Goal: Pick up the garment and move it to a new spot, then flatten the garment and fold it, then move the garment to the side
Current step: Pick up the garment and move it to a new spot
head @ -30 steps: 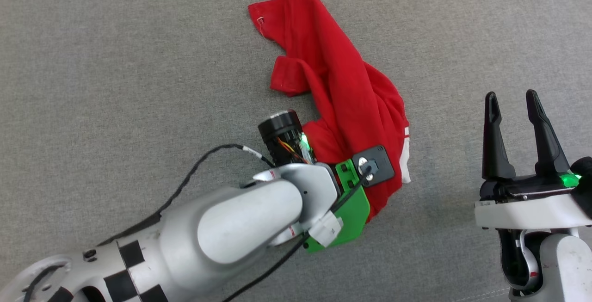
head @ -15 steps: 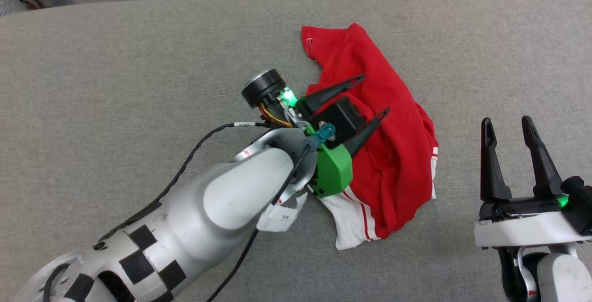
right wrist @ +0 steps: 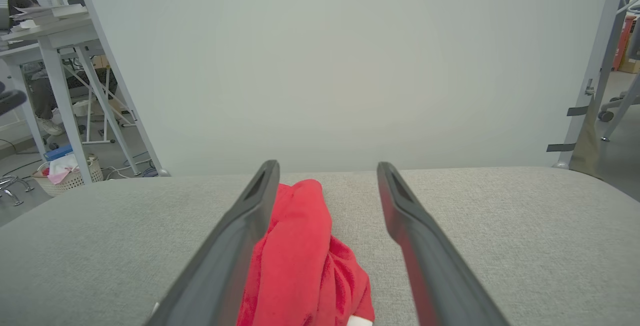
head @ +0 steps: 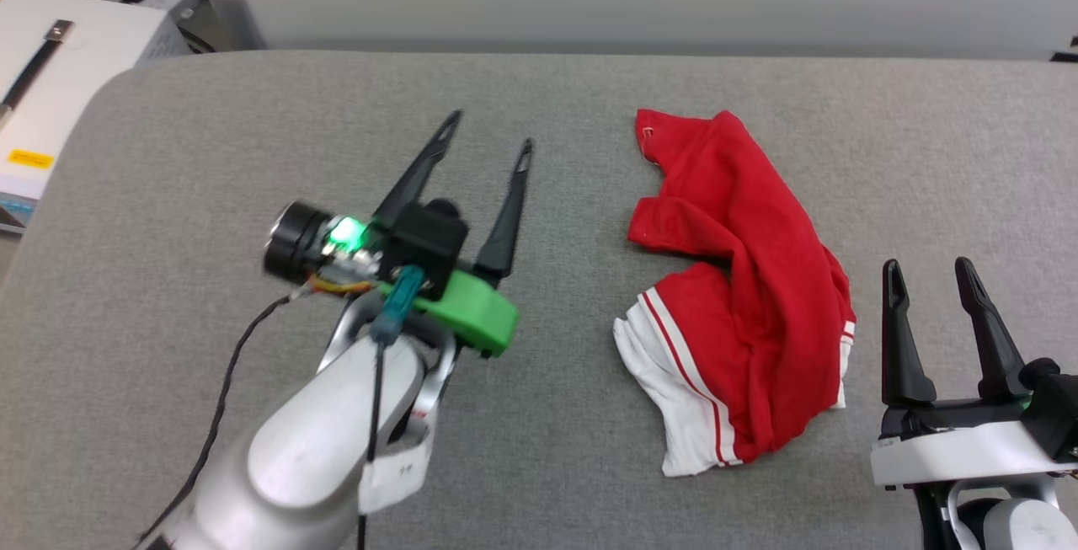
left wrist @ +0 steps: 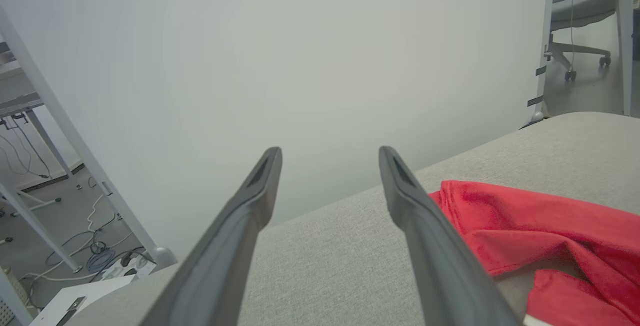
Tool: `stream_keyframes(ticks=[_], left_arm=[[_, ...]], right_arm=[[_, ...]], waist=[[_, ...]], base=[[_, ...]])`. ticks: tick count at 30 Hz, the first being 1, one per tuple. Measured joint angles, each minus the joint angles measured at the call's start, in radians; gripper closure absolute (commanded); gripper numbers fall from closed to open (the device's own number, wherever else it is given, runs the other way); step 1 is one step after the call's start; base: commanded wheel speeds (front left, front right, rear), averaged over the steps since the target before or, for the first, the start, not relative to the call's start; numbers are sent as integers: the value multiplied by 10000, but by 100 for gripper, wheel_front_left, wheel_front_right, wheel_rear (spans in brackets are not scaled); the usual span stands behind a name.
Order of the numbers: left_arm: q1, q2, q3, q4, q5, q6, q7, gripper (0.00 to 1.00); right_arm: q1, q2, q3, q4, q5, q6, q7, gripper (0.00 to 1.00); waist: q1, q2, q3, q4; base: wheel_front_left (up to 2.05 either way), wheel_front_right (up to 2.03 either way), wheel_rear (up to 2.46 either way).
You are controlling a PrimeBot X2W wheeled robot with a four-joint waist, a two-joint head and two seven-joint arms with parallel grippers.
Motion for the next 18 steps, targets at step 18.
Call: stream_keyframes(ticks=[18], left_arm=[[5837, -416, 4834, -2019, 1574, -267, 2, 0]], right_arm=[[701, 0, -23, 148, -364, 0, 0, 0]], waist=[[0, 0, -1244, 337]], base=[[0, 0, 0]])
